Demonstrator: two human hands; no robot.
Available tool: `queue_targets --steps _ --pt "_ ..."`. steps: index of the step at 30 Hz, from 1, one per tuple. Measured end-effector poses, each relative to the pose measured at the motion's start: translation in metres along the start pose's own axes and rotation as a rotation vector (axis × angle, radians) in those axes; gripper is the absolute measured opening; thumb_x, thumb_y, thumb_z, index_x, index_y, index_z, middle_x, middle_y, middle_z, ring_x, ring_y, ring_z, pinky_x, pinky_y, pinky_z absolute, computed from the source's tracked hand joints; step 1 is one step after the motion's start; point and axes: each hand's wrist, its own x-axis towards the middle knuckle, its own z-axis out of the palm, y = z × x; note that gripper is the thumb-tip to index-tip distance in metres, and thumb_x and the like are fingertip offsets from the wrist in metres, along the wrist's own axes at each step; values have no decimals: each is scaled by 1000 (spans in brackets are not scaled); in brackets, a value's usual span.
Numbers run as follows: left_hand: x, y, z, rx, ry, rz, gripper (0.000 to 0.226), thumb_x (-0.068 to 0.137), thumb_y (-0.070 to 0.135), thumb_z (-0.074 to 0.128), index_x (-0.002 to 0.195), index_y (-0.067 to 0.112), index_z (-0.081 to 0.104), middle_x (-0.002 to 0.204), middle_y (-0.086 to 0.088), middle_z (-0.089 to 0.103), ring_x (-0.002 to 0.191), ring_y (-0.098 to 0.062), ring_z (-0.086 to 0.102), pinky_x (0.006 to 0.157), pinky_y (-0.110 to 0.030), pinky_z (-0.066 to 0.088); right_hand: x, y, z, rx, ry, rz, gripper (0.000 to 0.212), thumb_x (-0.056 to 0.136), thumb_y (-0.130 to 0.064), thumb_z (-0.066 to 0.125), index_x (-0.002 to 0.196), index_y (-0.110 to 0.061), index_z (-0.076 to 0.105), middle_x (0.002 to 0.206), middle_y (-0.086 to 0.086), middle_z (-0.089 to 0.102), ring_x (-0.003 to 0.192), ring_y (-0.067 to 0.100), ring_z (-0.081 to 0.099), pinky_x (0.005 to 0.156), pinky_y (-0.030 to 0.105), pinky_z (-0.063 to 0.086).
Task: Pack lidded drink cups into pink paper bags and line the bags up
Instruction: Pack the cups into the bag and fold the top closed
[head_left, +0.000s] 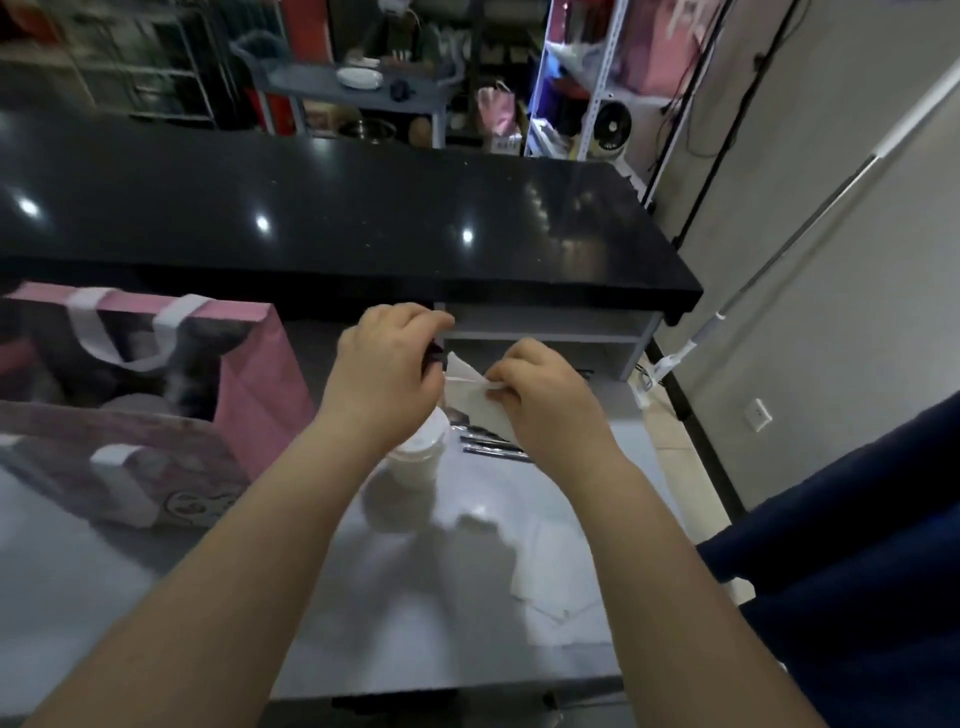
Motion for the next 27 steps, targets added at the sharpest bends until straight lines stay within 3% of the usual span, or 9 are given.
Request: queue_targets --steps 7,13,16,20,23,27 --pt "2 -76 -78 95 116 -120 47 83 14 64 130 18 59 124 -4 62 117 -30 50 98 -49 41 65 -71 16 28 138 -206 10 79 0 71 89 2 71 89 12 61 78 27 57 56 41 52" --pt "-33 -167 -132 82 98 -228 44 82 20 70 126 23 62 124 2 62 118 -24 53 98 -49 43 111 -141 35 221 235 -260 12 78 4 73 89 -1 73 87 7 60 77 18 57 66 28 50" --pt "-48 -219 -151 13 67 -283 42 79 26 75 120 28 63 117 10 63 110 -16 55 95 -46 46 132 -179 54 320 258 -286 13 77 2 75 87 -5 73 87 -3 57 77 6 52 71 13 45" --pt "-49 -280 -166 -74 -119 -293 32 72 37 80 102 35 67 102 18 58 95 -7 55 86 -37 51 151 -224 92 490 136 -200 16 78 -2 76 85 -16 72 87 -16 56 82 1 56 73 8 43" --pt "-40 -311 -168 -210 -222 -233 33 67 37 78 97 43 67 98 20 60 93 -1 57 82 -35 52 160 -242 123 498 -57 -69 32 79 -5 76 78 -35 66 84 -18 60 83 -2 58 70 7 43" --pt "-21 -339 -166 -172 -382 -116 68 65 46 81 127 43 55 124 21 54 124 -8 42 100 -36 43 173 -245 150 373 -282 101 31 80 -13 77 71 -39 63 83 -16 61 81 -3 58 69 11 45"
